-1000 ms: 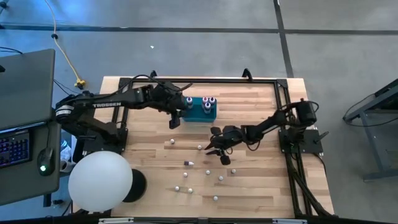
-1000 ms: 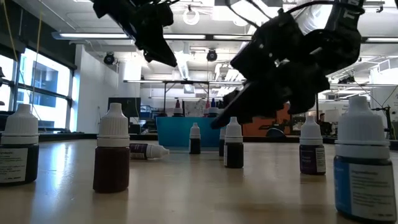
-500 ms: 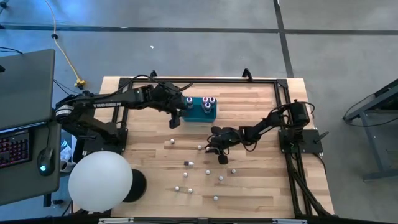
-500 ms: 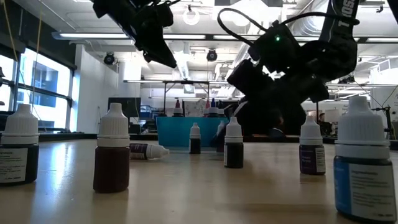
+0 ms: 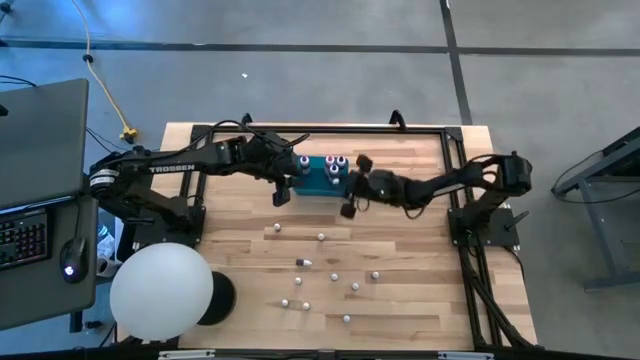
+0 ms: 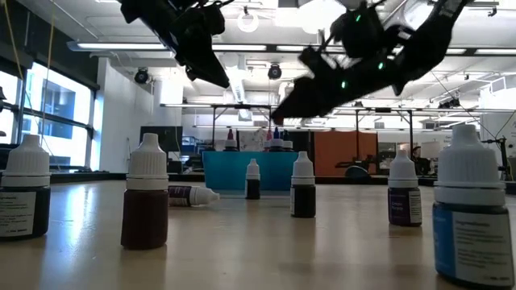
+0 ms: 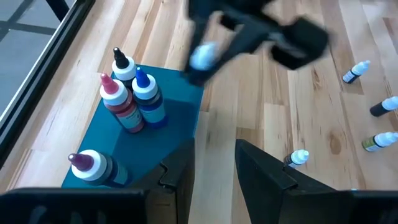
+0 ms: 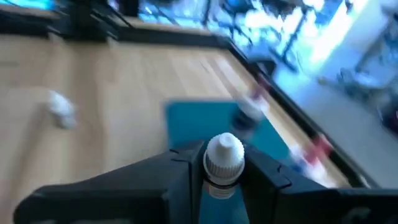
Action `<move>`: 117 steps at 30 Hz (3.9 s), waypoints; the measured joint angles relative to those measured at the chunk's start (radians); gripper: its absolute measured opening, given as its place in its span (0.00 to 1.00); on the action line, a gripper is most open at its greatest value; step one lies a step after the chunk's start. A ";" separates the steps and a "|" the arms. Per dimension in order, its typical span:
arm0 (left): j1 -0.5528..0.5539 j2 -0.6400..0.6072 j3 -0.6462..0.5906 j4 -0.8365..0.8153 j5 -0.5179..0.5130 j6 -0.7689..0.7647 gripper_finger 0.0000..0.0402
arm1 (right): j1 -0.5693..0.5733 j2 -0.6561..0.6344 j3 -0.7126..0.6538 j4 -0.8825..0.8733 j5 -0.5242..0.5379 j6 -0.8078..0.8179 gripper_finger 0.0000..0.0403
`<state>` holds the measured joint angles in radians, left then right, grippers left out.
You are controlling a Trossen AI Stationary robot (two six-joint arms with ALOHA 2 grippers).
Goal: Pick & Place food coloring
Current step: Put the purple food coloring bottle into the blue bin, then put the black food coloring into the blue bin
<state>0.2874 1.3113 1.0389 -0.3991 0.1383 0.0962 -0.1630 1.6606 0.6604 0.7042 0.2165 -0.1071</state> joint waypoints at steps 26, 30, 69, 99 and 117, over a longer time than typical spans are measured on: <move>0.000 0.000 0.000 0.008 -0.002 -0.003 0.28 | -0.105 0.070 -0.001 -0.043 -0.117 -0.006 0.23; 0.000 0.000 0.000 0.006 0.005 -0.058 0.28 | -0.086 -0.007 -0.001 -0.081 -0.182 -0.006 0.24; -0.042 0.064 0.008 -0.015 -0.071 -0.075 0.28 | 0.204 0.342 0.257 -0.234 -0.314 0.121 0.25; -0.042 0.064 0.008 0.009 -0.069 -0.109 0.28 | 0.365 -0.244 0.063 -1.058 -0.205 0.274 0.25; -0.042 0.064 0.008 0.007 -0.068 -0.105 0.28 | 0.379 -0.241 -0.389 -0.356 -0.153 0.205 0.23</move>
<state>0.2459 1.3758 1.0466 -0.3920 0.0700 -0.0089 0.2157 1.4192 0.2714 0.3484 0.0638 0.0974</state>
